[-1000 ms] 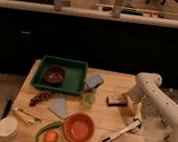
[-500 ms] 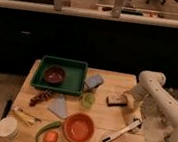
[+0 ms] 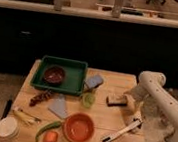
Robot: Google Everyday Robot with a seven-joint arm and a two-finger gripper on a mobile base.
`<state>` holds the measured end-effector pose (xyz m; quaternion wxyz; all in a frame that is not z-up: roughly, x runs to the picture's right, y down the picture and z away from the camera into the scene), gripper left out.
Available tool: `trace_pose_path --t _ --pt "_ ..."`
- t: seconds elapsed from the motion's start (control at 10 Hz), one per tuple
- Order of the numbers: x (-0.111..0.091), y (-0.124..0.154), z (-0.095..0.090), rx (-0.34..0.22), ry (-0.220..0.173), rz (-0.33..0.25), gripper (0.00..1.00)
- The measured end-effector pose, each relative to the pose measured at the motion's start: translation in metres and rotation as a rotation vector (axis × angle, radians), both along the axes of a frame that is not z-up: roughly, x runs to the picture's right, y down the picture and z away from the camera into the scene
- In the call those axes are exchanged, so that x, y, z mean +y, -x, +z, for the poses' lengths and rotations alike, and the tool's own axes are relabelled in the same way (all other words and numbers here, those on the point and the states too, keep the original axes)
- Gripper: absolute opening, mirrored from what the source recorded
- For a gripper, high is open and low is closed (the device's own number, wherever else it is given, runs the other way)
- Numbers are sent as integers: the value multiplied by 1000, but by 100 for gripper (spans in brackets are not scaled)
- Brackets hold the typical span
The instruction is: Wipe red bowl with eraser
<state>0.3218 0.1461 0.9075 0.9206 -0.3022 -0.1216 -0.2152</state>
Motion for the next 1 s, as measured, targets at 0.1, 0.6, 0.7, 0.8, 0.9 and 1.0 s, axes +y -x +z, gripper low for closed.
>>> trace_pose_path --t 0.1,0.6,0.7,0.8,0.9,1.0 --pt "-1 2 -1 3 0 1 80" --pt "-6 16 -8 16 -1 0 80" --pt "-7 20 -9 13 -1 2 80" --pt "-8 24 -9 10 1 3 80" --pt "-8 29 -8 5 3 5 80" --pt "-7 33 -8 3 8 7 80"
